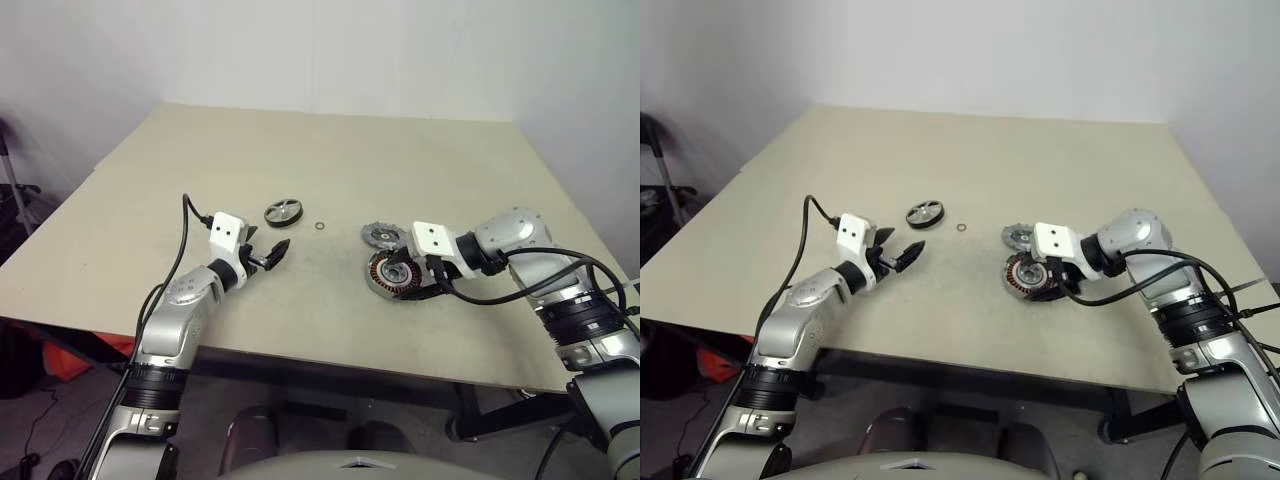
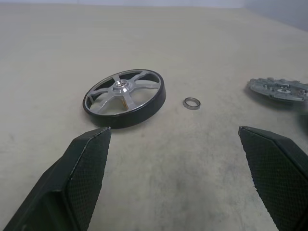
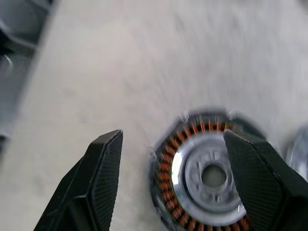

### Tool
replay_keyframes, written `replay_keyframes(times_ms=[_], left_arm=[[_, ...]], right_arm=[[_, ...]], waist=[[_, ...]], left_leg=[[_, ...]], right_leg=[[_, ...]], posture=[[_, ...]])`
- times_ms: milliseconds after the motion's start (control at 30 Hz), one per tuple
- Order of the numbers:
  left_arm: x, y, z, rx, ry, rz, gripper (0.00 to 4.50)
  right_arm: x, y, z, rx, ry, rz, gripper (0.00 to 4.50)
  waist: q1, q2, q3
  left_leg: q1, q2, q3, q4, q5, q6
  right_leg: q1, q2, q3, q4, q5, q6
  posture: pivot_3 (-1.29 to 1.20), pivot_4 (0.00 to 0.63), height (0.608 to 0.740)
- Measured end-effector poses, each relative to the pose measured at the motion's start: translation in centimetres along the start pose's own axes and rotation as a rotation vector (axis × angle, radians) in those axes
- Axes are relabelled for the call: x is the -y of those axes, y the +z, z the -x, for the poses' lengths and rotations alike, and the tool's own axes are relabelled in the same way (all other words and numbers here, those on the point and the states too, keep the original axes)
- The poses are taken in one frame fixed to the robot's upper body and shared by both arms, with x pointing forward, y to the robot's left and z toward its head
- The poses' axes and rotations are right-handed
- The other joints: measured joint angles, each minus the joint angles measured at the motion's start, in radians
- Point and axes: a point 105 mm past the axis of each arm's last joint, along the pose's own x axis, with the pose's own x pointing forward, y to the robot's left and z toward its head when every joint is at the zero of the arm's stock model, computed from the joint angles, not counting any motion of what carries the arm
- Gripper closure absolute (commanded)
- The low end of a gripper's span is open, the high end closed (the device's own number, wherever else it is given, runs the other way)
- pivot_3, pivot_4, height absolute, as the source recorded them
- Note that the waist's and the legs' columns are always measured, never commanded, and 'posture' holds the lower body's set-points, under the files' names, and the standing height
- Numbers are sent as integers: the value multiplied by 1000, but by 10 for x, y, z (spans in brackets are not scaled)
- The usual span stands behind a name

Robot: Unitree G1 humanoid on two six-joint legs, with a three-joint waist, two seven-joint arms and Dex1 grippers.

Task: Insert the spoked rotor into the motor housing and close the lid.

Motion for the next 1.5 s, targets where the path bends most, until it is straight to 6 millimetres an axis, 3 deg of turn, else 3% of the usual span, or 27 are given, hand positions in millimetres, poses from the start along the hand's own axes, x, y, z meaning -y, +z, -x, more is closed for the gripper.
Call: replay_keyframes(times_ms=[233,400,667,833,1033,1267,1367,1500], left_arm=[[3,4,-12,-11,-27,-29,0],[30,-2,-52,-62,-107,-105,0],[35,-23,-88,-162,-115,-187,0],[25,-31,-95,-201,-67,-183,0],[40,-31,-111,-236,-85,-169,0],[63,-17,-129,-253,-132,-201,0],[65,-12,-134,-261,-115,-226,0],[58,-20,-134,-301,-60,-254,0]], right_arm=[[5,19,-7,97,-31,-15,1078],[18,34,-17,166,-97,-29,1078],[18,47,-18,200,-145,-64,1078],[23,49,-7,217,-208,-105,1078],[24,51,-7,221,-230,-127,1078],[28,54,-8,233,-254,-126,1078],[30,57,-9,244,-264,-131,1078],[38,60,-7,253,-295,-141,1078]], waist=[[-1,0,0],[6,0,0],[4,0,0],[7,0,0],[27,0,0],[39,0,0],[38,0,0],[38,0,0]], left_leg=[[1,-1,0,0,1,-1],[1,-3,-1,0,1,-1],[-5,-3,-1,-1,0,0],[-4,-3,-1,-1,0,0],[0,-4,-1,-1,1,-1],[-2,-4,-1,-1,1,-1],[-2,-4,-1,-2,1,-1],[-2,-4,-2,-3,1,-1]], right_leg=[[1,0,0,1,0,0],[1,-1,1,0,0,0],[-5,-1,0,1,0,1],[-4,-1,0,0,0,1],[0,-2,0,0,0,1],[-2,-2,0,0,0,1],[-2,-2,0,0,0,1],[-2,-2,-1,0,0,1]], posture=[[0,0,740],[0,0,740],[0,0,740],[0,0,740],[0,0,740],[0,0,740],[0,0,740],[0,0,740]])
